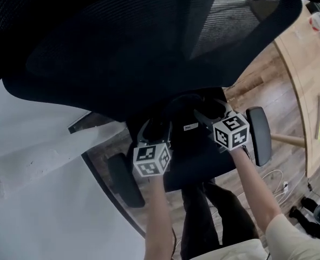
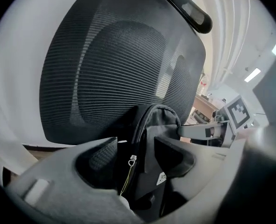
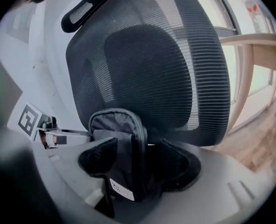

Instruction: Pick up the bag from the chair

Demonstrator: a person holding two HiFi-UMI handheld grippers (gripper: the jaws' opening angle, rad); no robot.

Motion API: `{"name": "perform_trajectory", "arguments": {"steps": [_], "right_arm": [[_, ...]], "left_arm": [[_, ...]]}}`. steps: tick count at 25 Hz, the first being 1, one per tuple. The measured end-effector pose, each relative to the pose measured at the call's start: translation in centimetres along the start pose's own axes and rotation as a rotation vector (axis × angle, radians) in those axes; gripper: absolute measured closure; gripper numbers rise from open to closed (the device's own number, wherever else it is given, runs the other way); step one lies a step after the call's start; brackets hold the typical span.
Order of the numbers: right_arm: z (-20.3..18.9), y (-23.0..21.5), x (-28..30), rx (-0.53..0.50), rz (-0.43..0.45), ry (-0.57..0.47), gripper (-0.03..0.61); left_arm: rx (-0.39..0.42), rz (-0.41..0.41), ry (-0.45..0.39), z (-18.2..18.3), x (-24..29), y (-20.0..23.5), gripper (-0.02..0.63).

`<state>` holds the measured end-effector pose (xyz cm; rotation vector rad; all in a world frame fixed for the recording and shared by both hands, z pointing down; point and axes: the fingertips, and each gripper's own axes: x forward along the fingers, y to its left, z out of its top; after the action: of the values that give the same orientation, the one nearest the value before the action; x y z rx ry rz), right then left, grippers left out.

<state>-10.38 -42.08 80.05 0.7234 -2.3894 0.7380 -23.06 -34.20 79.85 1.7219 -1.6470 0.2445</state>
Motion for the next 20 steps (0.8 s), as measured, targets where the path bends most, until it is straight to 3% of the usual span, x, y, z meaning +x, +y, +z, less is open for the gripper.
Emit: {"name": "perform_trajectory", "arguments": {"steps": [6, 11, 16, 20], "right_arm": [[-1.2, 0.3, 1.8, -0.04, 0.029, 0.013, 0.293], [-2.2, 0.8, 2.8, -0.084, 0.055, 0.076, 0.296], [-2.5, 1.1, 3.1, -0.084, 0.023, 0.073, 0.394], [-2.7, 1.6, 2.6, -0.119, -0.011, 0.078, 0.462]], "left_arm": [[-0.005, -0.044, -0.027, 0.4, 1.8, 0.2, 0.382], [-0.038, -0.071, 0.0, -0.4, 3.2, -0.1, 0.383], [-0.014, -0.113, 0.004, -0.5, 3.5, -0.4, 0.442], [0.006, -0.101, 0.02, -0.7, 3.4, -0.9, 0.479]]}}
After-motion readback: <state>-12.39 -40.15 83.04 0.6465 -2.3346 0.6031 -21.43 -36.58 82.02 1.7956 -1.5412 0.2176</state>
